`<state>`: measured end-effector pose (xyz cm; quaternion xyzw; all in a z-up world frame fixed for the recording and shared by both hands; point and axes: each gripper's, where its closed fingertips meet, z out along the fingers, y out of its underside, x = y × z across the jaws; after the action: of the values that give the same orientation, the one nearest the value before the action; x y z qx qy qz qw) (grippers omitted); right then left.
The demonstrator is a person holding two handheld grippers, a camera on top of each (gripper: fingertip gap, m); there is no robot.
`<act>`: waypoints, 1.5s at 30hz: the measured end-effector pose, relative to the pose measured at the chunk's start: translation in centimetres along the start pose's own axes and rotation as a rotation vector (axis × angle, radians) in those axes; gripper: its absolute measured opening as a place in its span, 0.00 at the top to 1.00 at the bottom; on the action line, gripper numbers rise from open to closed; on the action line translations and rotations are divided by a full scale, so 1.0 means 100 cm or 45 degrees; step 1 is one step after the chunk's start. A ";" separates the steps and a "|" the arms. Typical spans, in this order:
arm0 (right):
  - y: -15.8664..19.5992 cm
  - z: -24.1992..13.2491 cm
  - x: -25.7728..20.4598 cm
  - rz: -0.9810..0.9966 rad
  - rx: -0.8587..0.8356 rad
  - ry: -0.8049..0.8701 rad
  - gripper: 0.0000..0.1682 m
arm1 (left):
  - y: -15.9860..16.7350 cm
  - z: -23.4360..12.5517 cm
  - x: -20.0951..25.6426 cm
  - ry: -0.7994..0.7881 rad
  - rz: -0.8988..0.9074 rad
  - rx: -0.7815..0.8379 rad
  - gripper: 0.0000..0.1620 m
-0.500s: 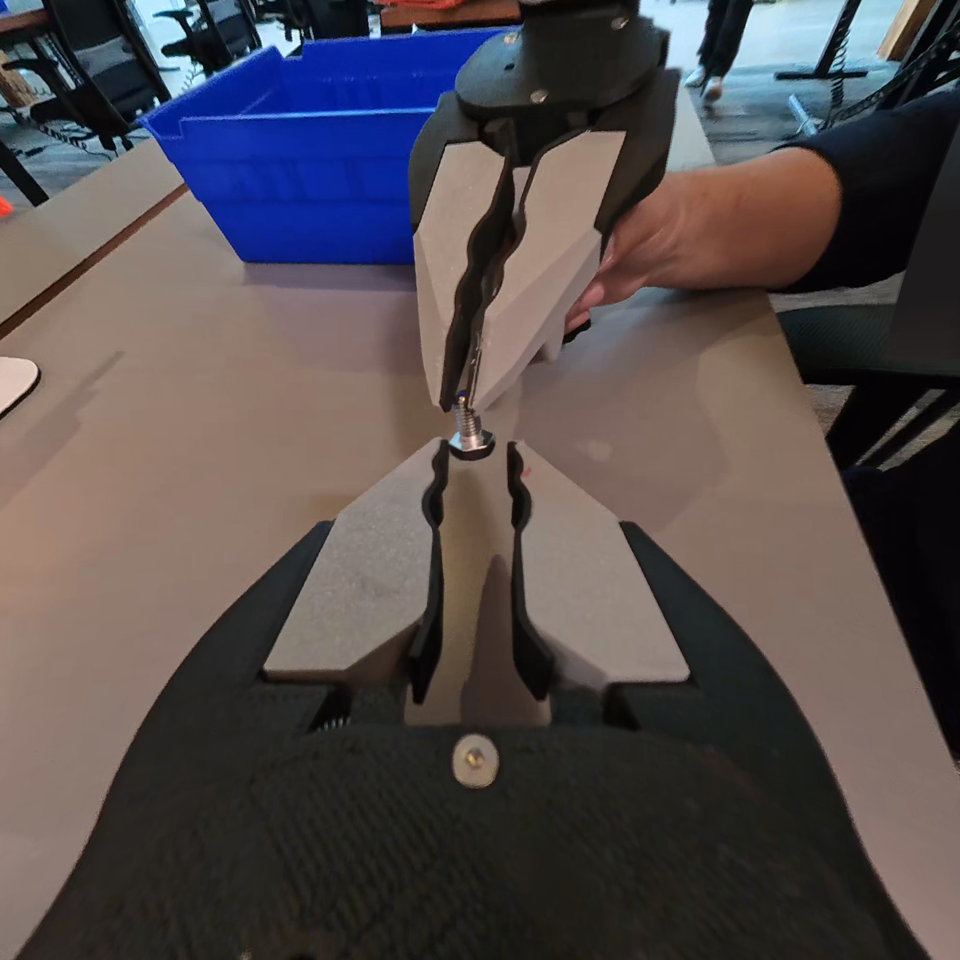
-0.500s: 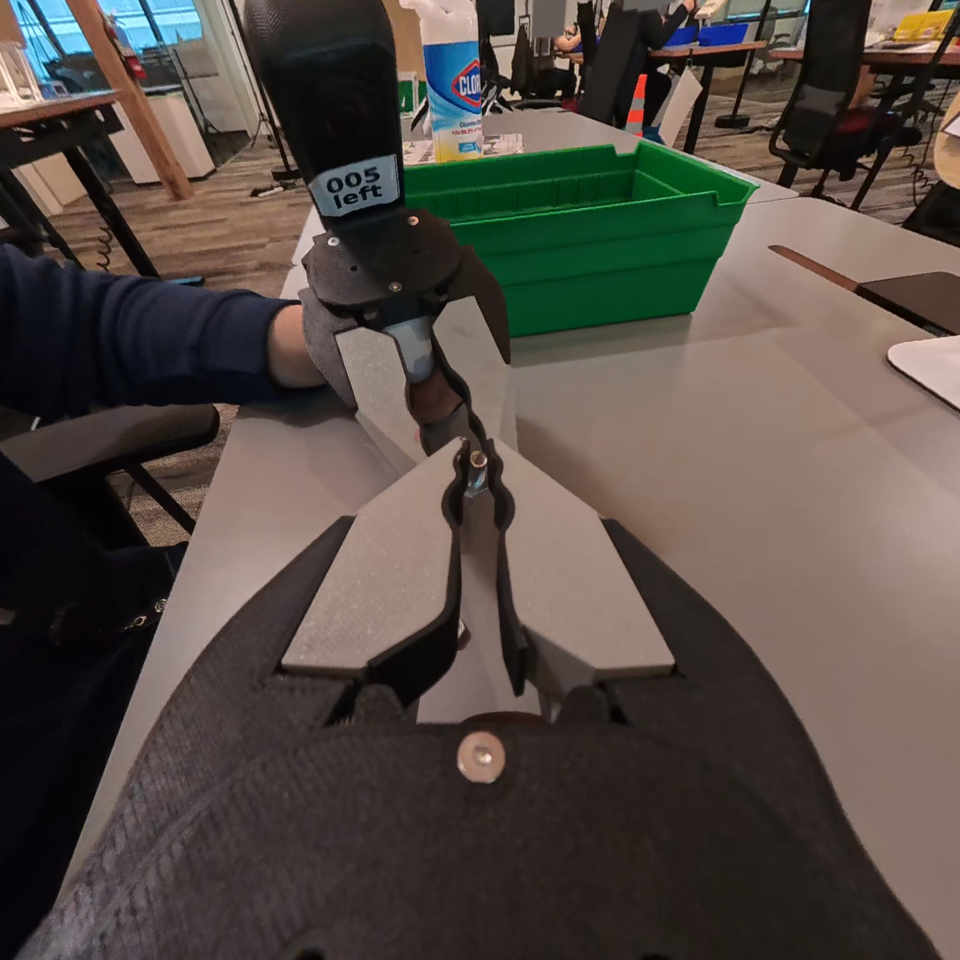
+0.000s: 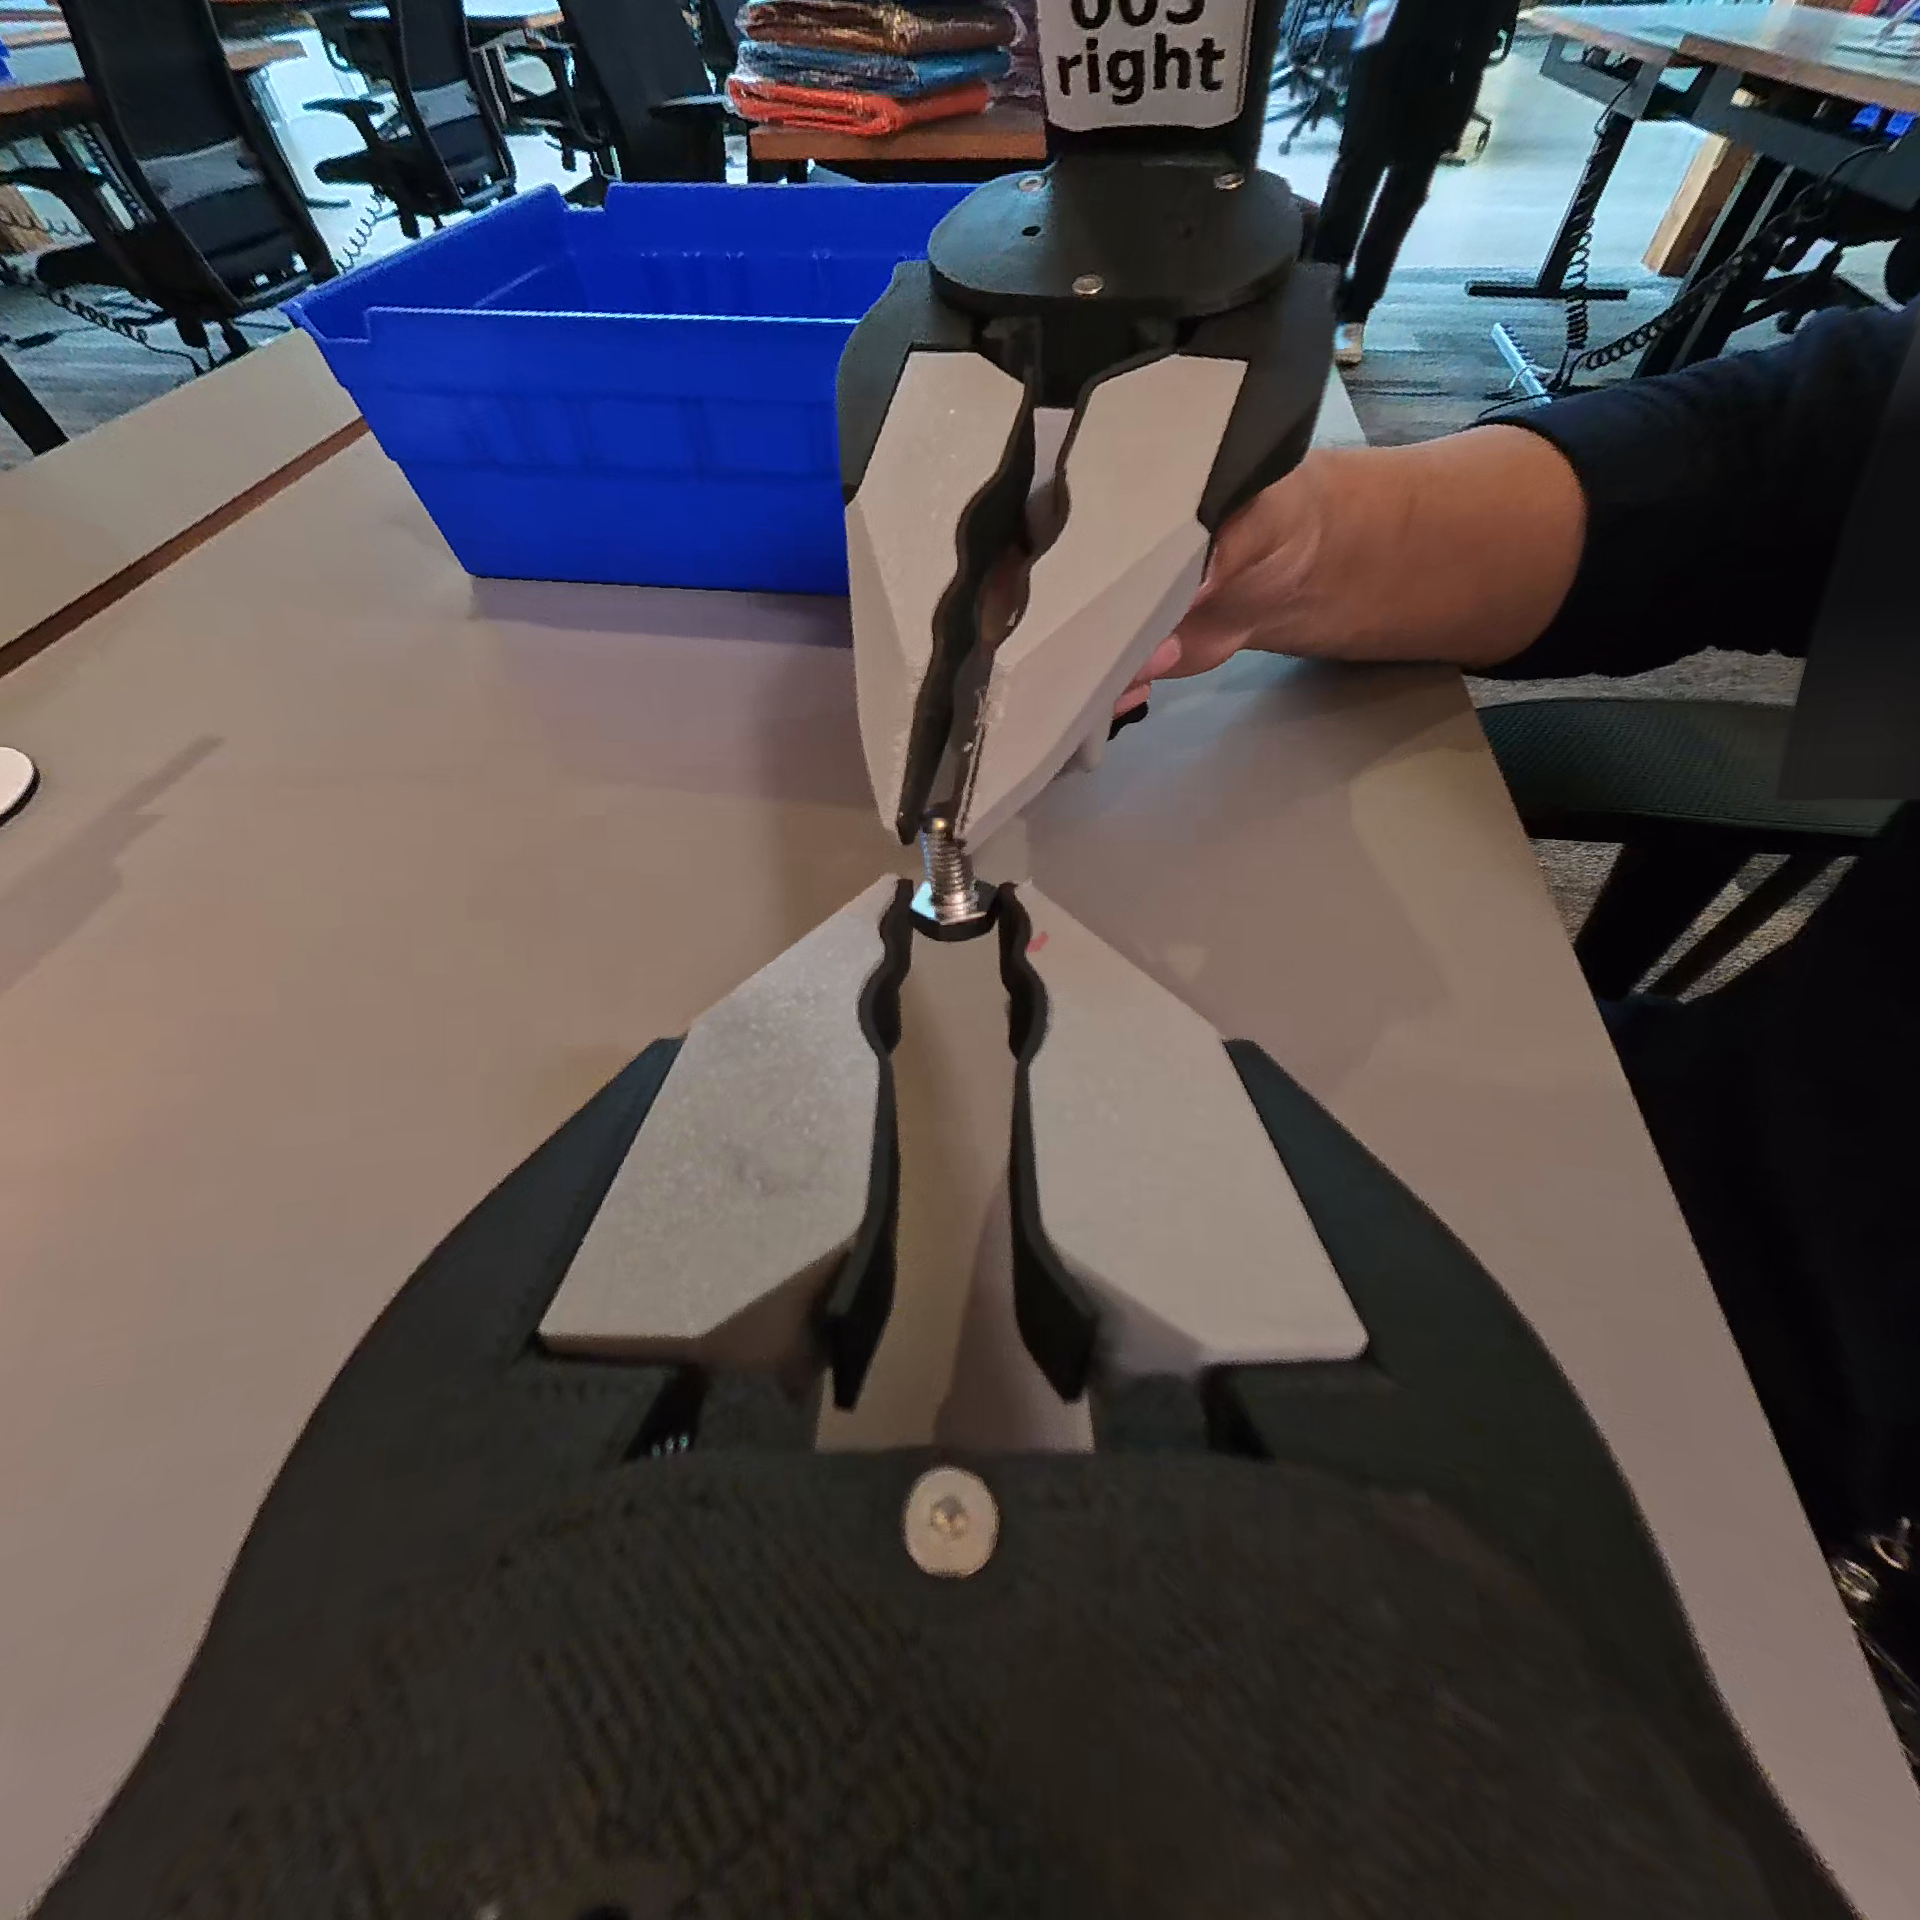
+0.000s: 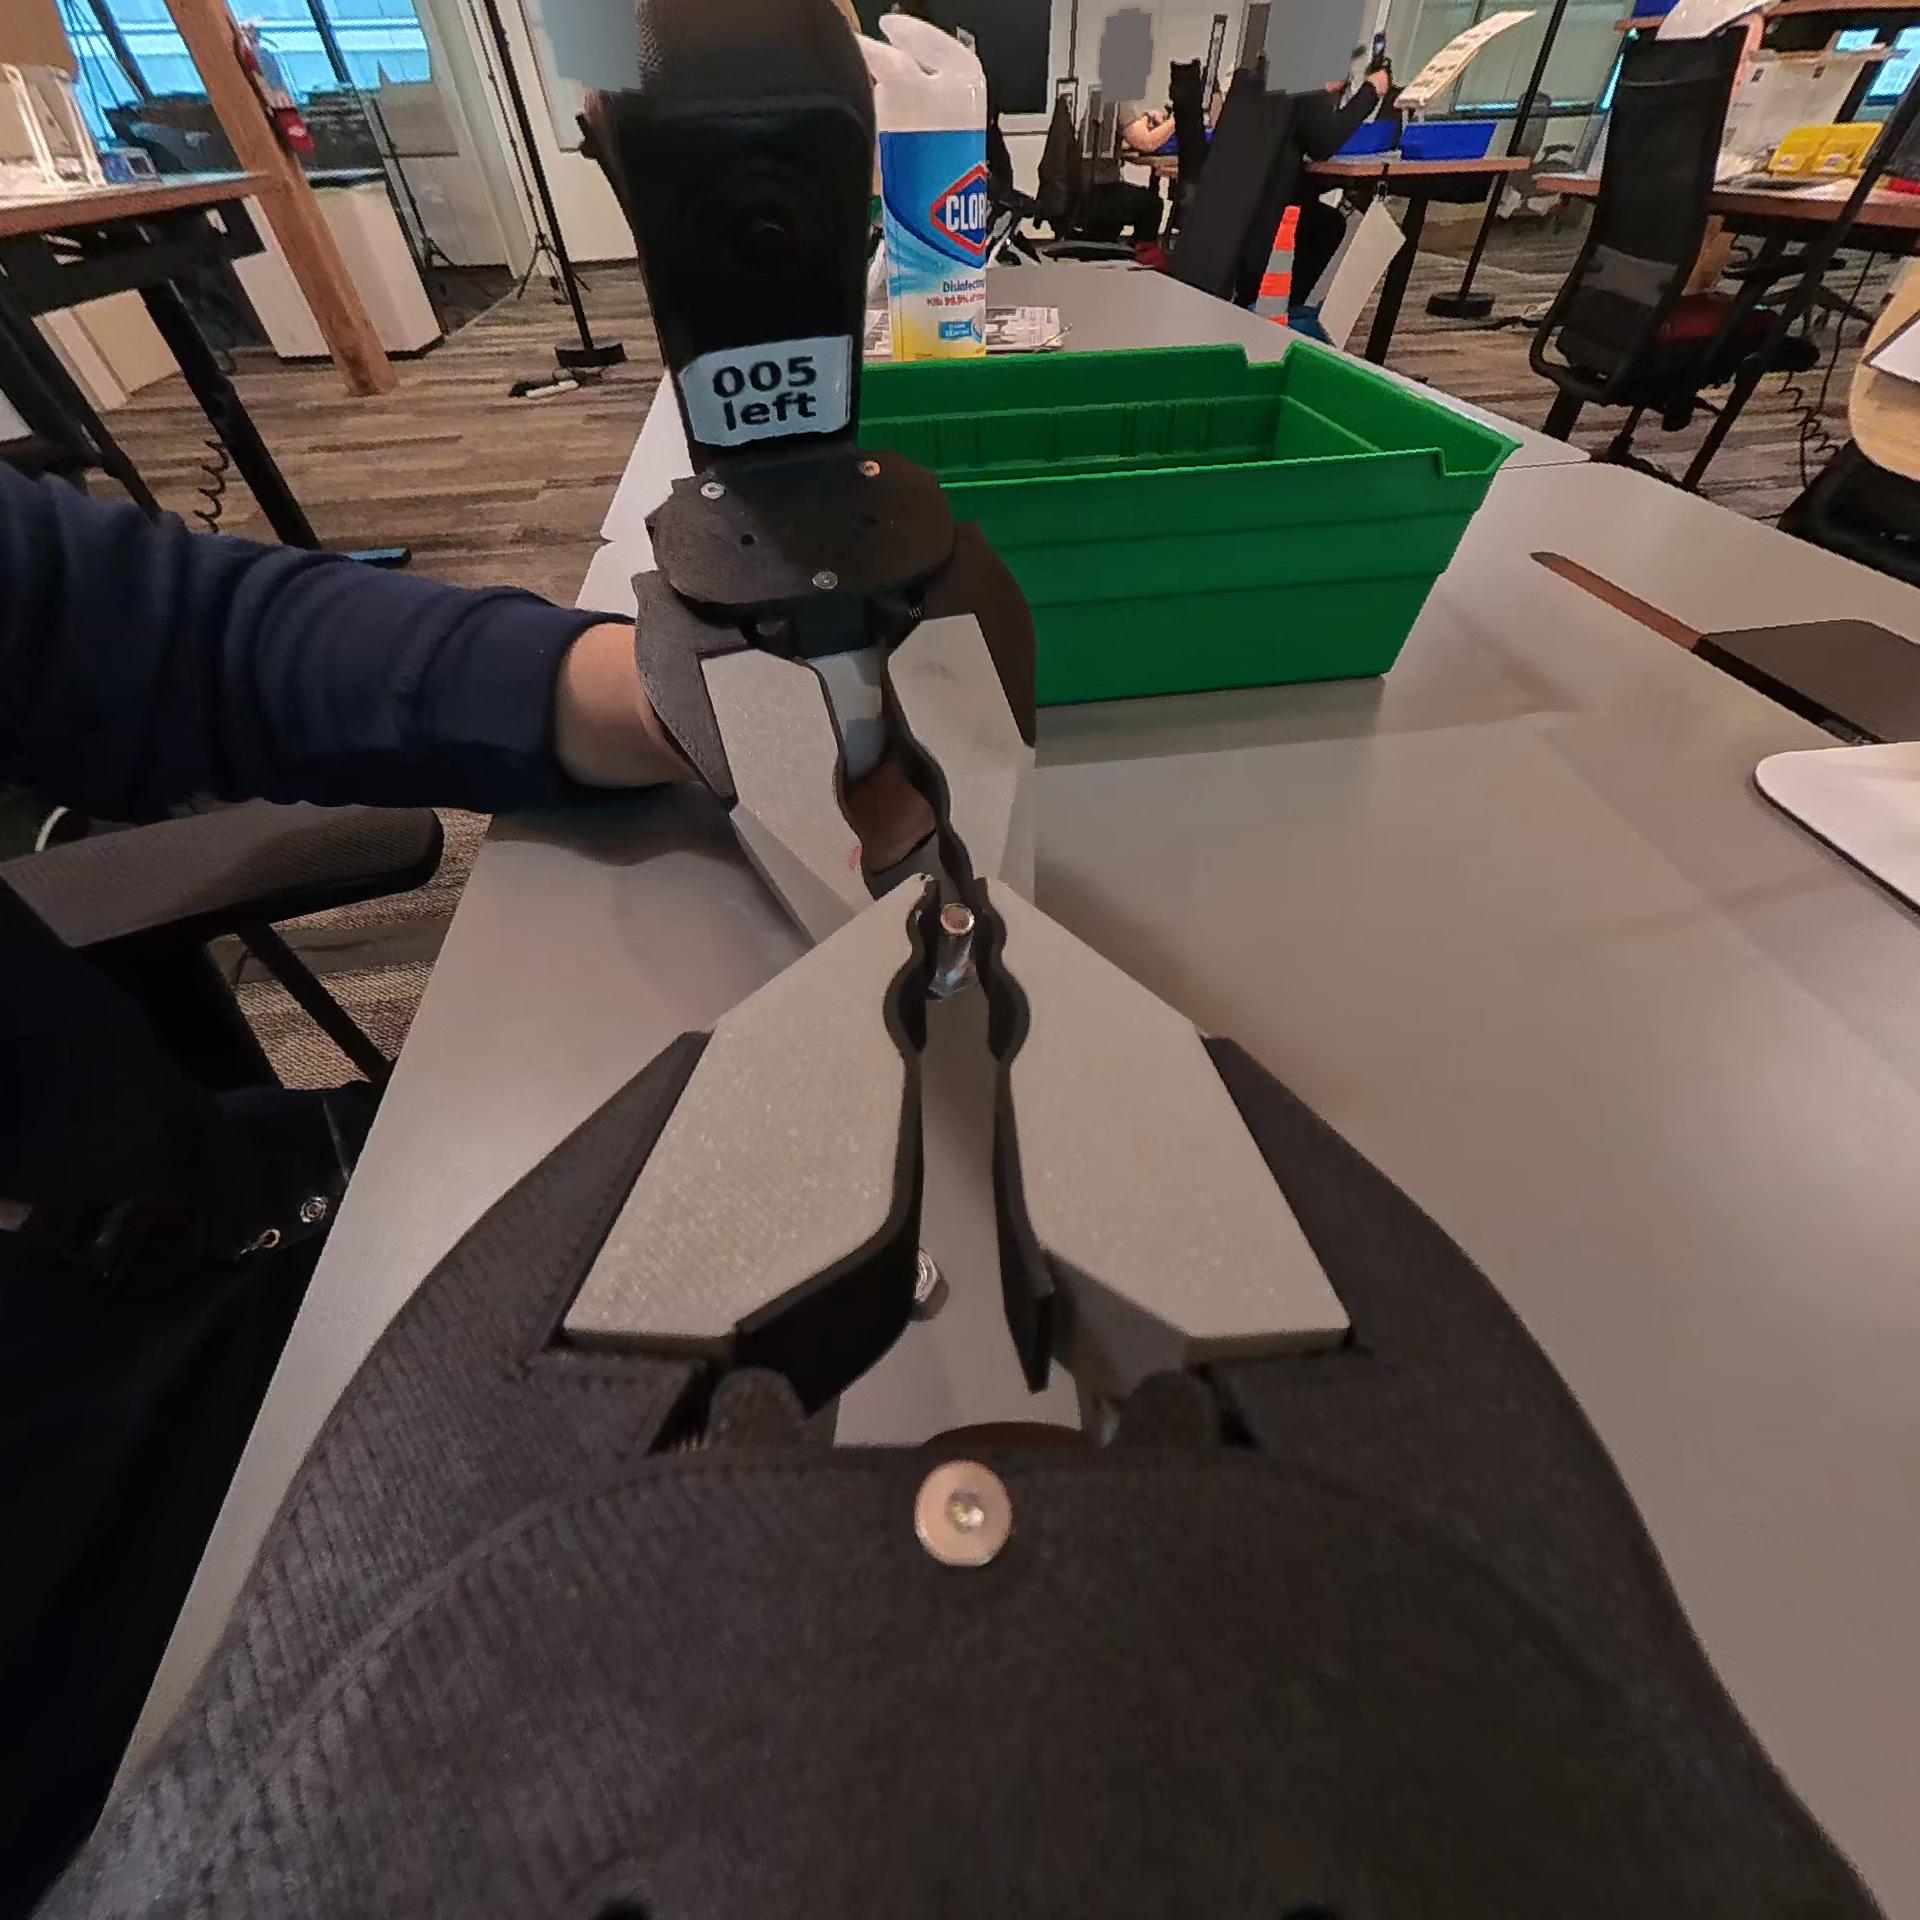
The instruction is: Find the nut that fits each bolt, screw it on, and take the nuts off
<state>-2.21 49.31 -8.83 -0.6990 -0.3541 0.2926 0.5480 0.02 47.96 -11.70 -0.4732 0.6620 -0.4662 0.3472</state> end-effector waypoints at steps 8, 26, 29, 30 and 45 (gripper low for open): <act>0.003 0.003 0.001 0.009 -0.026 0.018 1.00 | 0.011 0.007 -0.002 -0.058 0.055 -0.102 0.92; 0.049 -0.013 0.009 0.060 -0.400 0.061 0.82 | 0.007 -0.008 -0.029 -0.137 -0.075 -0.003 0.92; 0.064 -0.021 0.008 0.034 -0.459 0.153 0.83 | 0.007 -0.010 -0.036 -0.176 -0.072 0.015 0.92; 0.069 -0.023 0.004 0.058 -0.473 0.164 0.83 | 0.007 -0.011 -0.038 -0.179 -0.080 0.020 0.92; 0.102 -0.013 -0.007 0.107 -0.671 0.515 0.84 | 0.004 -0.012 -0.043 -0.209 -0.107 0.038 0.92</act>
<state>0.20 46.50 -18.48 -0.8747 -0.2724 0.0685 0.3950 0.12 52.45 -11.65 -0.5317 0.6039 -0.4500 0.3875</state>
